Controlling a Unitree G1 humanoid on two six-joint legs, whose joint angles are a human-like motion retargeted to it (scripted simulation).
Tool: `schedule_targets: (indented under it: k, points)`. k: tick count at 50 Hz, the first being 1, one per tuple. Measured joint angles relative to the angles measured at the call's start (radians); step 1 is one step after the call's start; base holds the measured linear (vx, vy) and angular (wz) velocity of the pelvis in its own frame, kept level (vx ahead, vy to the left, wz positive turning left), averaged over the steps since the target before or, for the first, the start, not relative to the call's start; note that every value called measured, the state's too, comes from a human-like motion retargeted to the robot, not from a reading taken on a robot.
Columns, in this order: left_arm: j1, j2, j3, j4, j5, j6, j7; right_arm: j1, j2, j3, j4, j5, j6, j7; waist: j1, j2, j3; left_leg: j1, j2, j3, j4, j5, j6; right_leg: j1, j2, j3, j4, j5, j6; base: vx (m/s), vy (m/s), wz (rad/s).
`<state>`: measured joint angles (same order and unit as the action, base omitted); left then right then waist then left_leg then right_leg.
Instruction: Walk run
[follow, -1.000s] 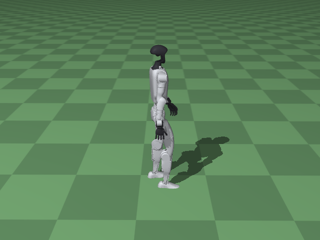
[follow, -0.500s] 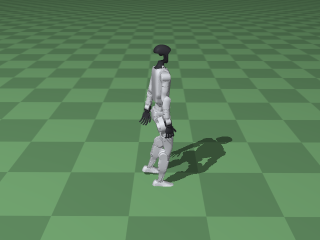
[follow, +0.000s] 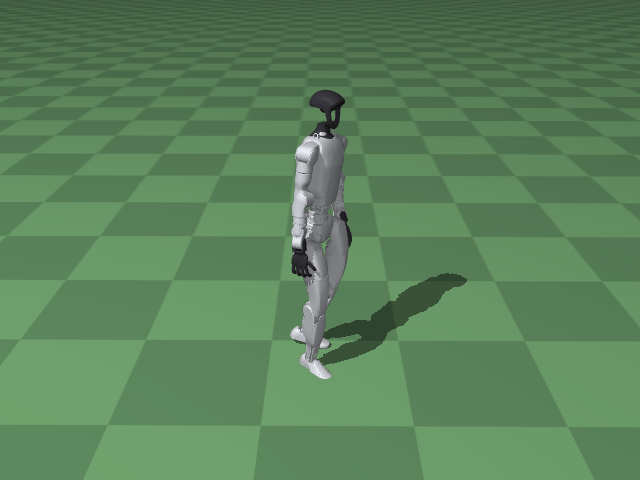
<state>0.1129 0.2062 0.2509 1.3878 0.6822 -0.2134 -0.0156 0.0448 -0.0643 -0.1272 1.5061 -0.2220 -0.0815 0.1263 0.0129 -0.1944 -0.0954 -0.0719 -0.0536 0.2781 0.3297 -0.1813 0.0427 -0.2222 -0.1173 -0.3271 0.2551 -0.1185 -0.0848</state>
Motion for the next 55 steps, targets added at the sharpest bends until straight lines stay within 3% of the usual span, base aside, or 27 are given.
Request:
schedule_targets:
  k: [3, 7, 10, 13, 15, 17, 20, 23, 25, 27, 28, 32, 35, 38, 40, 42, 44, 47, 49, 51, 55]
  points:
    - [-0.037, -0.016, -0.015, 0.017, -0.019, 0.009, -0.007, 0.006, 0.007, -0.022, -0.016, 0.000, -0.006, -0.003, -0.020, -0.007, 0.026, -0.052, -0.041, -0.187, 0.093, -0.022, -0.029, 0.037, 0.004, 0.020, -0.050, 0.046, 0.029, -0.04, -0.16, -1.27]
    - [-0.046, -0.027, -0.038, 0.018, -0.033, 0.018, -0.049, 0.020, 0.012, -0.015, -0.025, 0.015, -0.010, -0.025, -0.007, -0.007, 0.029, -0.052, -0.129, -0.469, 0.019, -0.032, -0.066, 0.046, 0.033, 0.116, -0.084, 0.102, 0.060, 0.06, -0.09, -2.12]
    - [-0.054, -0.040, -0.059, 0.010, -0.017, 0.025, -0.057, 0.008, 0.011, -0.009, -0.036, 0.019, -0.004, -0.017, 0.050, 0.011, 0.044, -0.036, -0.152, -0.572, -0.082, 0.057, -0.059, 0.027, 0.088, 0.228, -0.077, 0.132, 0.077, -0.01, -0.05, -2.86]
    - [-0.063, -0.064, -0.102, 0.015, -0.040, 0.043, -0.064, -0.020, 0.000, -0.003, -0.057, -0.008, 0.006, -0.006, 0.037, 0.027, 0.058, 0.000, -0.118, -0.387, -0.124, 0.037, 0.081, 0.025, 0.114, 0.300, -0.077, 0.124, 0.150, -0.09, -0.01, -2.47]
    - [-0.061, -0.076, -0.111, 0.017, -0.053, 0.059, -0.086, -0.034, 0.008, 0.003, -0.064, -0.041, 0.002, -0.031, 0.016, 0.060, 0.055, 0.028, -0.088, -0.325, -0.142, 0.007, 0.111, 0.022, 0.139, 0.295, -0.064, 0.082, 0.168, -0.12, -0.03, -2.80]
    - [-0.064, -0.075, -0.082, 0.002, -0.031, 0.072, -0.101, -0.053, 0.024, 0.039, -0.067, -0.041, -0.008, -0.051, -0.011, 0.089, 0.055, 0.036, -0.013, -0.223, -0.152, -0.002, 0.092, 0.009, 0.162, 0.238, -0.027, 0.011, 0.104, -0.25, -0.08, -2.79]
    - [-0.076, -0.054, -0.074, -0.032, 0.023, 0.074, -0.107, -0.073, 0.038, 0.076, -0.063, 0.004, -0.015, -0.048, -0.027, 0.121, 0.070, 0.076, 0.047, -0.103, -0.174, -0.018, 0.096, 0.054, 0.131, -0.067, 0.040, -0.073, -0.022, -0.22, -0.11, -2.17]
    - [-0.064, -0.041, -0.084, -0.044, 0.061, 0.062, -0.082, -0.042, 0.045, 0.052, -0.064, -0.007, -0.015, -0.044, -0.009, 0.106, 0.053, 0.134, 0.045, -0.015, -0.195, -0.041, 0.077, 0.125, 0.110, -0.155, 0.035, -0.015, -0.031, 0.13, -0.13, -1.57]
    - [-0.044, -0.041, -0.080, -0.042, 0.075, 0.054, -0.075, -0.010, 0.045, 0.040, -0.059, -0.017, -0.013, -0.052, 0.017, 0.091, 0.013, 0.153, 0.040, 0.049, -0.191, -0.066, 0.059, 0.178, 0.080, -0.277, -0.032, -0.041, -0.037, 0.28, -0.07, -1.46]
    - [-0.018, -0.038, -0.084, -0.029, 0.072, 0.050, -0.092, 0.011, 0.042, 0.033, -0.039, -0.011, -0.004, -0.063, 0.020, 0.059, -0.017, 0.157, 0.019, 0.081, -0.148, -0.076, 0.039, 0.138, 0.115, -0.065, -0.067, -0.015, -0.059, 0.19, -0.12, -0.98]
    - [-0.009, -0.035, -0.085, -0.020, 0.066, 0.052, -0.099, 0.012, 0.043, 0.029, -0.028, -0.005, 0.006, -0.065, 0.012, 0.046, -0.019, 0.142, 0.015, 0.074, -0.100, -0.067, 0.046, 0.136, 0.079, -0.095, -0.062, -0.004, -0.052, -0.01, -0.21, -0.76]
    - [-0.012, -0.050, -0.048, 0.028, -0.033, 0.084, -0.053, -0.021, 0.061, 0.015, -0.037, 0.024, 0.025, -0.047, -0.004, -0.011, 0.037, 0.019, -0.060, -0.142, 0.175, -0.029, 0.112, 0.125, 0.016, 0.048, -0.049, 0.040, -0.012, -0.21, -0.15, -1.44]
    - [0.000, -0.069, -0.008, 0.068, -0.152, 0.115, -0.036, -0.018, 0.064, 0.028, -0.062, 0.059, 0.000, -0.016, 0.005, -0.022, 0.040, -0.020, -0.131, -0.332, 0.209, -0.060, 0.054, 0.105, 0.026, 0.166, -0.061, 0.083, -0.008, -0.08, -0.06, -2.37]
    - [0.027, -0.090, 0.038, 0.078, -0.179, 0.115, -0.028, -0.007, 0.067, 0.040, -0.091, 0.048, -0.010, -0.056, 0.035, 0.002, 0.029, 0.009, -0.187, -0.542, 0.095, -0.027, -0.024, 0.065, 0.076, 0.283, -0.054, 0.114, 0.000, -0.04, -0.05, -3.02]
    - [0.047, -0.100, 0.045, 0.078, -0.180, 0.113, -0.016, -0.009, 0.060, 0.065, -0.107, 0.035, -0.017, -0.072, 0.044, 0.026, 0.028, 0.035, -0.204, -0.665, 0.012, 0.029, -0.029, 0.049, 0.121, 0.366, -0.058, 0.136, 0.024, -0.14, -0.06, -3.09]
    - [0.052, -0.109, 0.023, 0.086, -0.192, 0.118, -0.015, -0.018, 0.049, 0.082, -0.122, 0.013, -0.013, -0.068, 0.022, 0.050, 0.036, 0.057, -0.180, -0.624, -0.057, 0.047, 0.036, 0.036, 0.149, 0.423, -0.059, 0.154, 0.065, -0.19, -0.05, -2.70]
    - [0.053, -0.112, 0.003, 0.093, -0.195, 0.131, -0.026, -0.024, 0.045, 0.085, -0.124, -0.008, -0.009, -0.062, -0.010, 0.059, 0.032, 0.067, -0.161, -0.488, -0.078, -0.001, 0.103, 0.016, 0.165, 0.479, -0.063, 0.172, 0.112, -0.20, -0.05, -2.45]
    - [0.047, -0.118, 0.013, 0.068, -0.167, 0.144, -0.040, -0.032, 0.052, 0.096, -0.115, -0.001, -0.008, -0.074, -0.071, 0.072, 0.028, 0.076, -0.132, -0.390, -0.137, -0.007, 0.138, -0.016, 0.189, 0.528, -0.074, 0.174, 0.182, -0.37, -0.06, -2.40]
    - [0.028, -0.117, 0.018, 0.034, -0.157, 0.143, -0.046, -0.042, 0.051, 0.097, -0.106, 0.032, -0.018, -0.073, -0.076, 0.080, 0.042, 0.068, -0.102, -0.291, -0.152, -0.008, 0.136, -0.043, 0.191, 0.486, -0.065, 0.133, 0.161, -0.42, -0.03, -2.55]
    - [0.011, -0.111, 0.006, 0.005, -0.161, 0.131, -0.043, -0.036, 0.040, 0.088, -0.100, 0.064, -0.032, -0.062, -0.067, 0.091, 0.048, 0.068, -0.081, -0.210, -0.167, -0.012, 0.141, -0.064, 0.159, 0.338, -0.038, 0.054, 0.121, -0.32, -0.04, -2.23]
    - [-0.010, -0.117, -0.009, -0.027, -0.166, 0.118, -0.032, 0.013, 0.011, 0.041, -0.072, 0.056, -0.029, -0.079, -0.007, 0.115, 0.015, 0.078, -0.047, -0.068, -0.215, -0.014, 0.139, -0.073, 0.130, 0.199, 0.062, -0.063, 0.040, -0.12, -0.02, -1.90]
